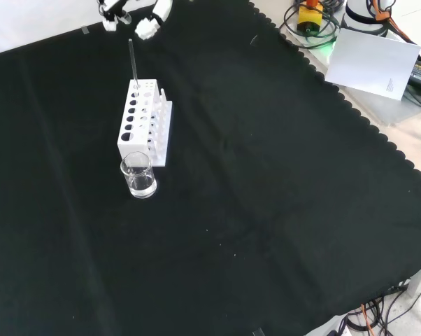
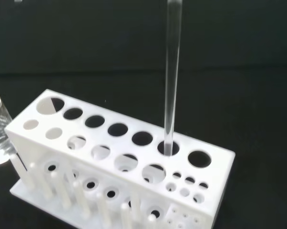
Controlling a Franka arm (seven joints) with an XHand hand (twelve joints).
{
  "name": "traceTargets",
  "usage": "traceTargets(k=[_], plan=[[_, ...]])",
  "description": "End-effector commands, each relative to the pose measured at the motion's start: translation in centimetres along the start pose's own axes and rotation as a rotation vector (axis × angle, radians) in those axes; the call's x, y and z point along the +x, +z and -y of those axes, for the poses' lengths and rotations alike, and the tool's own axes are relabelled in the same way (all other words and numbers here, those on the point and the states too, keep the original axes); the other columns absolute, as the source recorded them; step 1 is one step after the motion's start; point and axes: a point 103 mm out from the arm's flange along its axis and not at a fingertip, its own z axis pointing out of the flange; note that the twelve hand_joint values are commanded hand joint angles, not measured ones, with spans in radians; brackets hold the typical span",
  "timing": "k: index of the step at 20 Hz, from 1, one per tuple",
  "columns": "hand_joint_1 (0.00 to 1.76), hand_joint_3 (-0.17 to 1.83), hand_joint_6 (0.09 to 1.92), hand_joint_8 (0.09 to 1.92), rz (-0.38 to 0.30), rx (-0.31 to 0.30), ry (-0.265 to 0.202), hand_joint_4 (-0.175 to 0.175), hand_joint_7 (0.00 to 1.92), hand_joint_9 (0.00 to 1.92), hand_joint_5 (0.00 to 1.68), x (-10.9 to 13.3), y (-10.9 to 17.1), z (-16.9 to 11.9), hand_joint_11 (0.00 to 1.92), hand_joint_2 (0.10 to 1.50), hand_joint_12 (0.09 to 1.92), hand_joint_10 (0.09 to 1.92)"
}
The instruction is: Take the glass rod from the white test tube rack.
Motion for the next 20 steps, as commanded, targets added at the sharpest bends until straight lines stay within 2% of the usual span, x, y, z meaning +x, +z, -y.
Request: traceTargets(k=[1,7,12,20], plan=[[0.6,0.47,0.93,1.08,-0.01,0.017,-0.004,-0.175,0.64,1.0,0.32,0.0,2.1,-0.5,0.41,0.96,1.42,1.1],[0.61,0.47,0.96,1.08,-0.012,0.03,-0.017,-0.175,0.67,1.07,0.35,0.4,3.6,-0.7,0.42,0.96,1.42,1.13],[0.66,0.48,0.98,1.06,-0.02,0.041,-0.027,-0.175,0.75,1.21,0.41,0.3,4.5,-1.2,0.45,0.95,1.4,1.11],[0.77,0.5,0.98,1.05,-0.013,0.058,-0.032,-0.175,0.81,1.37,0.54,-0.3,5.4,-1.7,0.61,0.94,1.36,1.04]])
